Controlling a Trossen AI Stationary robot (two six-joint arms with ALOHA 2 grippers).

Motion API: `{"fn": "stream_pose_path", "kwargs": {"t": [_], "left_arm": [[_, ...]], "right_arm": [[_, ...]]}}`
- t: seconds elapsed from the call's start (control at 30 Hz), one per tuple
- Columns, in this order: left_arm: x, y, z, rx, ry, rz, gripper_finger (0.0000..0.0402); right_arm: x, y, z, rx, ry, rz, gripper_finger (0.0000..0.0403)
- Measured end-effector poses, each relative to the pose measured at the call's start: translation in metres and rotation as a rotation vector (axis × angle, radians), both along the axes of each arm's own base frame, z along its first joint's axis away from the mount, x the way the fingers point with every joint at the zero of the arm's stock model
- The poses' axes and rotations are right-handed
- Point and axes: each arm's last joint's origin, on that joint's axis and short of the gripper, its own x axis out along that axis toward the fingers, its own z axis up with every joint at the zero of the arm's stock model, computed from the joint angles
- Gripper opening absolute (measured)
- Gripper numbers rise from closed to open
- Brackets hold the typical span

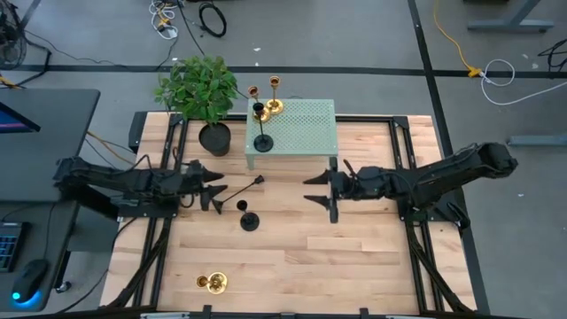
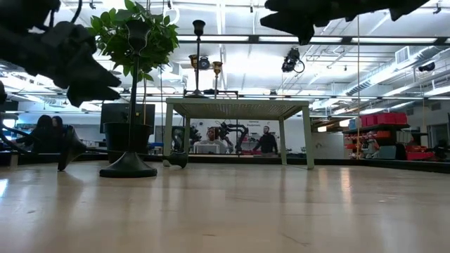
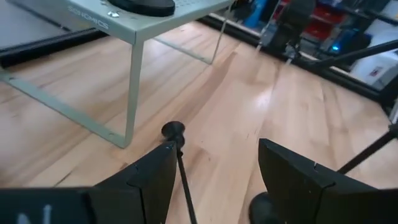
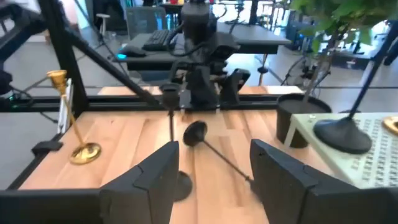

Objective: Pick & Place candle stick holders
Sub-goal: Put the top black candle holder on the shelf

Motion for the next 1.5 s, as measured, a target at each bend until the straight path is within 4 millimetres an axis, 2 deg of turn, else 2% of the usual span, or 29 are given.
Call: {"fn": "stream_pose_path", "kwargs": {"t": [0.13,0.33,0.6,0.93,1.17,1.5], "left_arm": [[0.009,0.001,0.009,-0.04,0.097,0.037,0.0227],[0.023,0.002,0.011,-0.175,0.276,0.06,0.0227],[0.045,0.008,-0.004,-0.309,0.456,0.037,0.0227],[0.072,0.02,-0.01,-0.43,0.588,0.009,0.0227],[0.084,0.028,-0.019,-0.447,0.748,0.028,0.0227],[0.099,0.032,-0.037,-0.516,0.846,0.005,0.0224]], "right_arm": [[-0.002,0.012,-0.002,0.005,0.021,0.042,0.0199],[-0.005,0.025,-0.003,0.002,0.027,0.091,0.0199],[-0.008,0.031,-0.004,-0.008,0.037,0.095,0.0199],[-0.009,0.033,-0.007,-0.014,0.072,0.1,0.0199],[-0.01,0.037,-0.007,-0.018,0.074,0.119,0.0199],[-0.011,0.039,-0.008,-0.016,0.083,0.127,0.0199]]}}
